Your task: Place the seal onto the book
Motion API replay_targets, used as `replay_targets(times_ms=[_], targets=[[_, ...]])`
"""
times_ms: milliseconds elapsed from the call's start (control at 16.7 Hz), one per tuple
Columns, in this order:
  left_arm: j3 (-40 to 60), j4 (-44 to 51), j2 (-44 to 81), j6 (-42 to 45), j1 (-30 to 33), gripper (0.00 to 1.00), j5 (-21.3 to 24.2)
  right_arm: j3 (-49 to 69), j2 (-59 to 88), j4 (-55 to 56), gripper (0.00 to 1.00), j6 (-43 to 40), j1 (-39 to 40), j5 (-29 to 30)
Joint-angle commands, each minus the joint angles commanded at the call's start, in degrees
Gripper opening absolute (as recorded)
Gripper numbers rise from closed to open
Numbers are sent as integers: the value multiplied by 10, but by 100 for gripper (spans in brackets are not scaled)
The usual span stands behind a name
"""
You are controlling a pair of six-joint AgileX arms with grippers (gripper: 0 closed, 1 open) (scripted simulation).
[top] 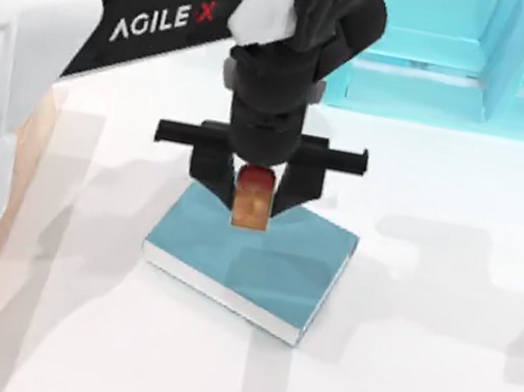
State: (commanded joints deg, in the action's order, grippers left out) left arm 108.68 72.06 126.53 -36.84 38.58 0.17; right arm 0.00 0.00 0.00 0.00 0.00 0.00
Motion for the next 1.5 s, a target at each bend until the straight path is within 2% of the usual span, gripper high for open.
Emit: replay_targets(times_ms=[780,1500], targets=[[13,8,4,-7,7,0,0,0,0,0,100,0,0,0],[13,8,4,-7,7,90,0,0,0,0,100,0,0,0]])
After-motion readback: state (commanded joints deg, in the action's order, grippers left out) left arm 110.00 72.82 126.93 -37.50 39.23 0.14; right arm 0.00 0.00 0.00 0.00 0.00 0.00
